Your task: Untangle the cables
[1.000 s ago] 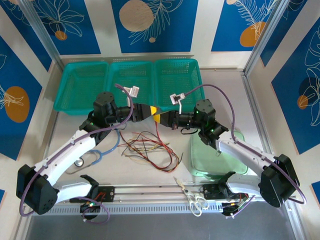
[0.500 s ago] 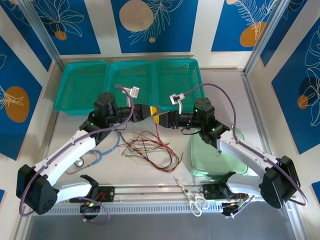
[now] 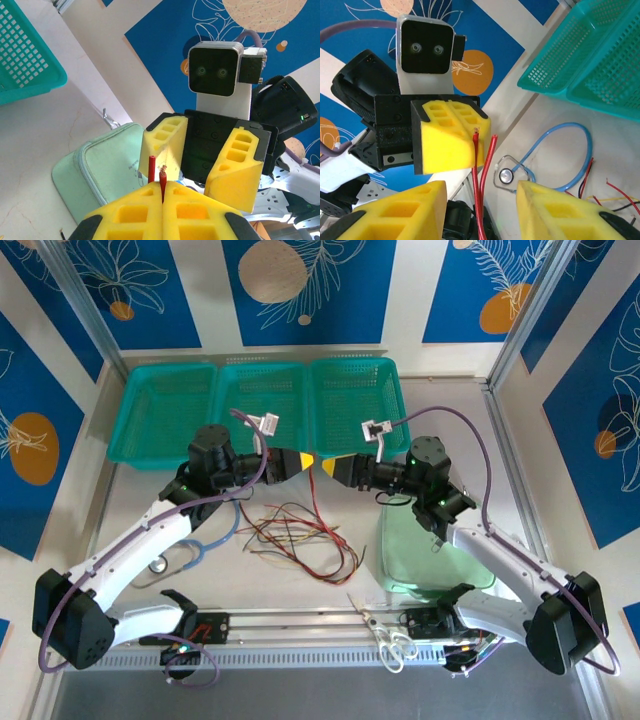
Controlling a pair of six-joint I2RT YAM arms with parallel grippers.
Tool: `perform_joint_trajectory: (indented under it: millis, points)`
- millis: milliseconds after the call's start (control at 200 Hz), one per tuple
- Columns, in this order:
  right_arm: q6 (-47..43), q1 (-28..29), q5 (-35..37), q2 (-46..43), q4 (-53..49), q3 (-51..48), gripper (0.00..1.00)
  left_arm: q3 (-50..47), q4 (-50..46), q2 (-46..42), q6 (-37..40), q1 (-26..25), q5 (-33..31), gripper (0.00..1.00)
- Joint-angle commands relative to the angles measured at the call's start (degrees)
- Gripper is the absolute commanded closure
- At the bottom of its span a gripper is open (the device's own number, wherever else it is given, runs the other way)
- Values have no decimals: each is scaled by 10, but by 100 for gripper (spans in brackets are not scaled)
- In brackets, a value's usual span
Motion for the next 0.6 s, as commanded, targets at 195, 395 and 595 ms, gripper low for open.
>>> perform_joint_trajectory:
  millis: [195,395,595]
  points:
    - [17,7,-5,41,41,24,61,1,14,-6,7,-7,9,100]
    - [40,9,-16,64,80,33,62,1,16,-6,6,-7,10,100]
    - [43,13,-20,72,83,41,62,-5,25,-7,4,-8,10,100]
